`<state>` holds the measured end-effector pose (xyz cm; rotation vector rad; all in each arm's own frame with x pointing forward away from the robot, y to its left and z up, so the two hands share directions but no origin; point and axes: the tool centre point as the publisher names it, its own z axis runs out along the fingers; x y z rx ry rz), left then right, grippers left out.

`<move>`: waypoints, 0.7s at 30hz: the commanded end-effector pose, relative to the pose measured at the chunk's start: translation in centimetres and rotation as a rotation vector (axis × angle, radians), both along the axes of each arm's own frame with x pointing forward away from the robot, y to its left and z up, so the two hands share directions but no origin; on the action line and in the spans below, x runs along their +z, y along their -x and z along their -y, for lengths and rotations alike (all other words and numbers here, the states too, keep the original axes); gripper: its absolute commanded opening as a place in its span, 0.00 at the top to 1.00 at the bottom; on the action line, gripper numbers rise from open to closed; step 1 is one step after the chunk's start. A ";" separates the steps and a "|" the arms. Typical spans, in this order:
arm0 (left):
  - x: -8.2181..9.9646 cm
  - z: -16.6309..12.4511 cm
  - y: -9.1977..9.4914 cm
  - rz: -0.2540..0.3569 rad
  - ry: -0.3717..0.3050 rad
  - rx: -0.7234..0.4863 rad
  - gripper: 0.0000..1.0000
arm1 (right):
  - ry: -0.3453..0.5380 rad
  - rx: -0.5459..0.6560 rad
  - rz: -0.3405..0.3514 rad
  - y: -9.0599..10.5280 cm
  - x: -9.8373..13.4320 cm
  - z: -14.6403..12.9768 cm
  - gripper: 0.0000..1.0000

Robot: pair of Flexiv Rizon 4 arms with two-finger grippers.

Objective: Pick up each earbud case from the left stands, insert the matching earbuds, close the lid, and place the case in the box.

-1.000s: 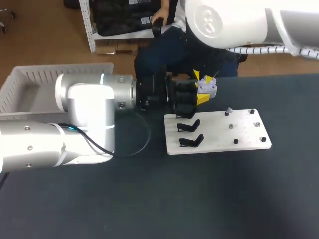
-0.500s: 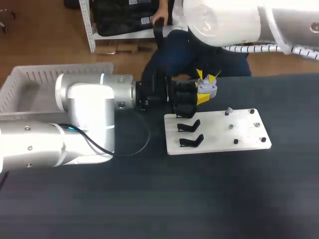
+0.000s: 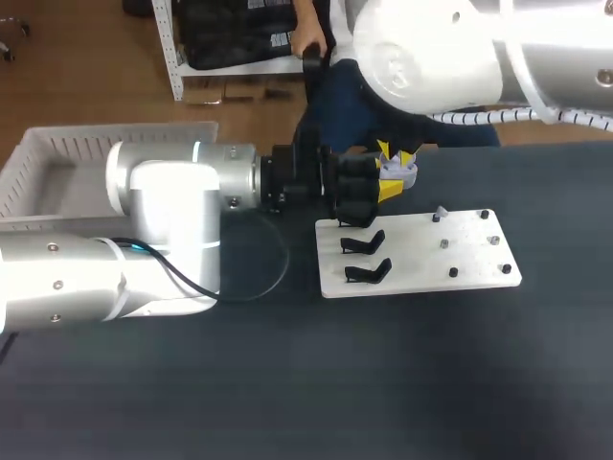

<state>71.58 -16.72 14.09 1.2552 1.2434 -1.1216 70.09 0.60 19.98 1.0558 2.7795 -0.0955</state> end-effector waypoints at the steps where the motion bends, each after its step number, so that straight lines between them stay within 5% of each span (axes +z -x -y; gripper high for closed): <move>1: -0.1 0.0 0.2 0.004 0.005 0.008 1.00 | -0.001 -0.003 0.017 0.4 -0.3 0.2 1.00; 21: -0.1 0.0 0.2 0.004 0.005 0.008 1.00 | 0.003 -0.020 0.026 0.5 -0.6 0.8 1.00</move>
